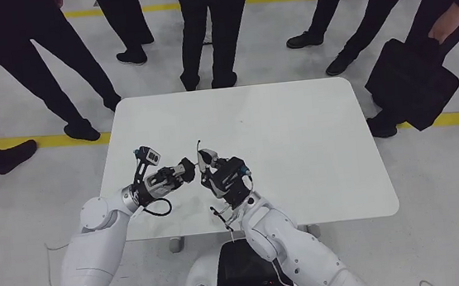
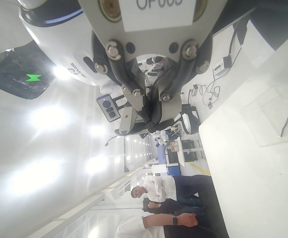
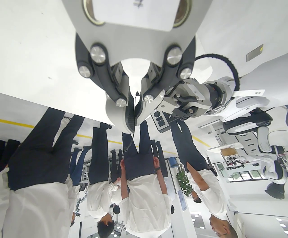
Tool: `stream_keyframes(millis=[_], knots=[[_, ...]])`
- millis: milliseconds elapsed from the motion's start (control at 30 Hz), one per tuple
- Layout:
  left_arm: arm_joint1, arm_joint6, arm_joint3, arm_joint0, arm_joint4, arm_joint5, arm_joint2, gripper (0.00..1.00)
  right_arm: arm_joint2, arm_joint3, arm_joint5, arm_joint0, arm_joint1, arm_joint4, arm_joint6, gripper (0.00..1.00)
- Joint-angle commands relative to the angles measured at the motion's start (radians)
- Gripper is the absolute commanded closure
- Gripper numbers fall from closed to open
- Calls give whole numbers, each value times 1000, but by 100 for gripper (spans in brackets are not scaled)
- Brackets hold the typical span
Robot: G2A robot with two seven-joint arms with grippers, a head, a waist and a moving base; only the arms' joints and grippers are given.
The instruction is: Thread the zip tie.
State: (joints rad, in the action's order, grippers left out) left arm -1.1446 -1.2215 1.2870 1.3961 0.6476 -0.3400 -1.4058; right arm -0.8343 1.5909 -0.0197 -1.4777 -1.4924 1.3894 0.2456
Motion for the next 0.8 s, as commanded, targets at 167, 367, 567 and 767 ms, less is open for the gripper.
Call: stream_keyframes(millis=[167, 367, 567, 767], knots=[[0, 0, 0, 0, 0, 0, 0, 100, 10, -12, 2, 5, -3, -5, -6, 100], [0, 0, 0, 0, 0, 0, 0, 100, 14, -22, 1, 12, -6, -13, -6, 100], [0, 0, 0, 0, 0, 0, 0, 100, 14, -26, -5, 11, -6, -14, -8, 100], [0, 0, 0, 0, 0, 0, 0, 100, 10, -19, -10, 4, -5, -10, -6, 25]])
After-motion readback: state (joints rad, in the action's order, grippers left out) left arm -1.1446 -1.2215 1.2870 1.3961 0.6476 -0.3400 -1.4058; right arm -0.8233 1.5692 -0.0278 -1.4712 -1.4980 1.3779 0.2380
